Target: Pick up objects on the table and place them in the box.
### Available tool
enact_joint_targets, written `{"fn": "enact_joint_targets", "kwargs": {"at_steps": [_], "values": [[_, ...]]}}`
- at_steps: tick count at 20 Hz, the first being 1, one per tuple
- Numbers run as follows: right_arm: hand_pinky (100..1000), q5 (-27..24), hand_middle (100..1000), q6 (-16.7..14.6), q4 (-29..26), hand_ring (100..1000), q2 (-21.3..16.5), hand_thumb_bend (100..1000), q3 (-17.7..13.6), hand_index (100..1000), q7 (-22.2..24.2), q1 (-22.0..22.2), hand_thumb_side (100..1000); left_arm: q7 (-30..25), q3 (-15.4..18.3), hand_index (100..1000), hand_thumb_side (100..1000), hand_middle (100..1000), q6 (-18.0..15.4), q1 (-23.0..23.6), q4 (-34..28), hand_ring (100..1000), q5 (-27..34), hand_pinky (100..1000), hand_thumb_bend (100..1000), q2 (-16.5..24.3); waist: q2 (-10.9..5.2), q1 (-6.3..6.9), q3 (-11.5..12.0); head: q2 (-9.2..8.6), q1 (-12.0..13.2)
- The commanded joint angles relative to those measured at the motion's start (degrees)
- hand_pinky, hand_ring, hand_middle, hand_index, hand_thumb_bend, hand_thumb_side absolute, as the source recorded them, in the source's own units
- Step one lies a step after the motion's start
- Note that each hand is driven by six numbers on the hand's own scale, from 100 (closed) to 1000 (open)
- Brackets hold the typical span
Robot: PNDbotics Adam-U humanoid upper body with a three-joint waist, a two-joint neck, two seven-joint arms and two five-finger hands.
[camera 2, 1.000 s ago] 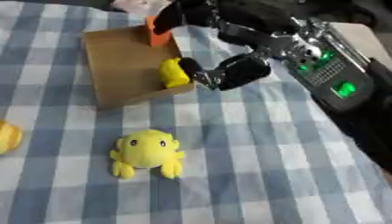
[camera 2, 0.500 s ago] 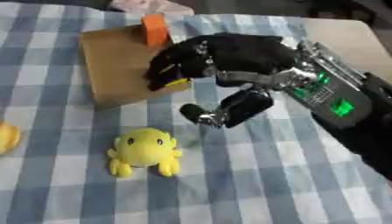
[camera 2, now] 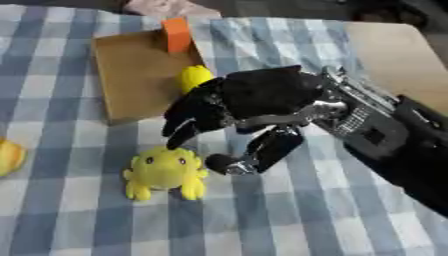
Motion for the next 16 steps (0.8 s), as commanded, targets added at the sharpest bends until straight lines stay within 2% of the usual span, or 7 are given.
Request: {"fn": "enact_joint_targets", "kwargs": {"at_steps": [1,9,16], "values": [[859,2.09,857,1.95,-0.86,928,-0.52,100,0.97,965,2.21,-1.09,239,-0.32,0.31,865,627,729,0.00,-0.63,-1.19,770,0.43,985,100,0.83,-1.37,0.20,0.18,0.00,-0.34],[862,6.66,866,6.13,-0.86,934,1.40,100,3.08,982,5.07,-2.78,271,-0.63,0.15,865,628,728,0.06,-1.07,-1.19,769,0.75,985,100,0.77,-1.11,-0.02,0.96,-0.07,-0.79],[864,7.75,871,8.45,-0.68,936,2.54,100,3.37,991,6.13,-3.31,317,-0.72,0.06,864,630,726,0.13,-1.25,-1.19,768,0.76,986,100,0.60,-0.59,-0.04,1.21,-0.30,-0.98]]}}
